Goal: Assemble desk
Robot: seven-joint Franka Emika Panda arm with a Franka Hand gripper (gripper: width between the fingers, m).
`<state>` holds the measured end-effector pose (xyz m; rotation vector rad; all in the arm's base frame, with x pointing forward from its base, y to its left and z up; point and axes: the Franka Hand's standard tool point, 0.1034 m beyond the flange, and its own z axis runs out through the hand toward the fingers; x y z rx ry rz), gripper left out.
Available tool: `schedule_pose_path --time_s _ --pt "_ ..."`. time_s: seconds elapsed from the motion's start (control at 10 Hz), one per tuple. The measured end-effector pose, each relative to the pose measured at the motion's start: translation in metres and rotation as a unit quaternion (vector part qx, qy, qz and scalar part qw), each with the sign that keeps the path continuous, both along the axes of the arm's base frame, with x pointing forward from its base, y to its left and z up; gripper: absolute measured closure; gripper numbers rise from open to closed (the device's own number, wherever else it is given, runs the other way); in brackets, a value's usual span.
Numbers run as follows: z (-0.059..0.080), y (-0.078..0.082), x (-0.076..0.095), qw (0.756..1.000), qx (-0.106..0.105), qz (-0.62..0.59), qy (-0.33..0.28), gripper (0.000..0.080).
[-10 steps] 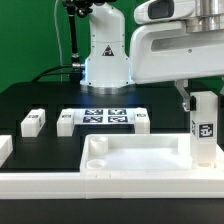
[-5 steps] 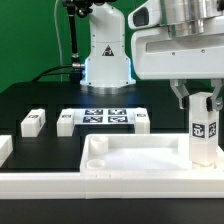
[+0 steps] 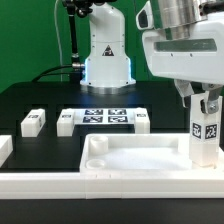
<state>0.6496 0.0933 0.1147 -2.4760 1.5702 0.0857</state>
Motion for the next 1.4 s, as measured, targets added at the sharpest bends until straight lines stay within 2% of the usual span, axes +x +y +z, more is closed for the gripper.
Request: schedule_pose_path --time_s 0.1,0.2,0.5,0.6,0.7,0.8,0.9,1.0,1.1,1.2,1.3,1.4 --pt "-0.001 0.001 -0.002 0.996 -0.003 0.085 -0.01 0.032" --pt "-0.002 0.001 -0.003 0.981 0.001 0.195 -0.01 0.0189" --pt "-0.005 0.003 -0.004 0.953 -0.002 0.302 -0.033 0.0152" --pt "-0.004 0.005 -0.006 0.93 -0.01 0.365 -0.036 0.0151" --pt "0.003 0.012 -0.003 0.883 -0.027 0.467 -0.047 0.0151" --pt "0.004 0.012 -0.002 0.845 -0.029 0.531 -0.065 0.0151" --pt "0.002 0.003 0.0 0.822 -0.035 0.563 -0.079 0.0151" --pt "0.001 0.002 0.0 0.832 -0.034 0.549 -0.076 0.0151" --pt "0.001 0.003 -0.001 0.834 -0.034 0.545 -0.075 0.0253" --pt "0.0 0.003 -0.001 0.834 -0.034 0.546 -0.075 0.0396" --pt "0.0 0.003 0.0 0.853 -0.034 0.516 -0.069 0.0507" --pt "0.0 0.002 0.0 0.867 -0.035 0.492 -0.066 0.0507"
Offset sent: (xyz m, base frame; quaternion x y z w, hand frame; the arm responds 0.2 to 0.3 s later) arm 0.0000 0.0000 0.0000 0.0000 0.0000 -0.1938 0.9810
